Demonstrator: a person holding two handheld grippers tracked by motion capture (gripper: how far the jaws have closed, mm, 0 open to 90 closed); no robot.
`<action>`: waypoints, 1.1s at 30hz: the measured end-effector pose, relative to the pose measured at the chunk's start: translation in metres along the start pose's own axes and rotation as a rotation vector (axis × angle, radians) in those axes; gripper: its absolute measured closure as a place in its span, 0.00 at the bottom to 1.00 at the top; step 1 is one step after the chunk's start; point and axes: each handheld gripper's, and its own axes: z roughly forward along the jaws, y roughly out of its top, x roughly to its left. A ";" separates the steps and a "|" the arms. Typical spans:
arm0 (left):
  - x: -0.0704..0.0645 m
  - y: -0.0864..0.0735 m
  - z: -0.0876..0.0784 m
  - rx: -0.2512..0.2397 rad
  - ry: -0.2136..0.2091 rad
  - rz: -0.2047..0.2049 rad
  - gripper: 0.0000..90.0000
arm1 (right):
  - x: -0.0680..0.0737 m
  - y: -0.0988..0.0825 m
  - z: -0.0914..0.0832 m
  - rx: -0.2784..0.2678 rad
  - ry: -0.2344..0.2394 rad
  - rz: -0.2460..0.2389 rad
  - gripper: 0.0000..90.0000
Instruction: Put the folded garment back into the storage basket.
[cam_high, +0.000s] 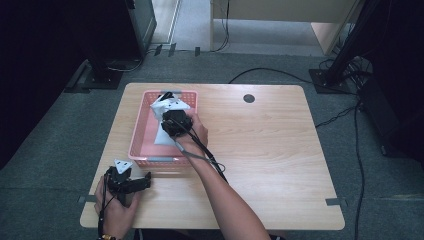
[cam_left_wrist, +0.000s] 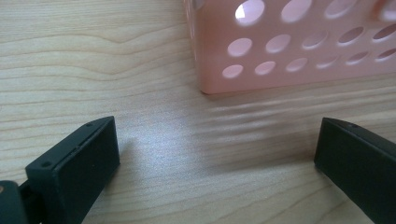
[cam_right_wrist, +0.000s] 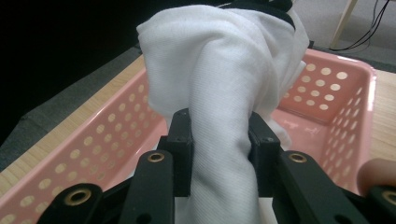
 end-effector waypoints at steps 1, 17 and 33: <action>0.000 0.000 0.000 0.000 0.000 0.001 0.00 | 0.001 0.000 0.003 0.004 0.000 0.003 0.77; 0.000 0.000 0.000 -0.002 0.000 -0.001 0.00 | 0.004 -0.007 0.041 0.033 -0.018 0.021 0.77; 0.000 0.000 0.000 -0.003 -0.001 -0.002 0.00 | 0.013 -0.017 0.069 0.128 -0.081 -0.053 0.76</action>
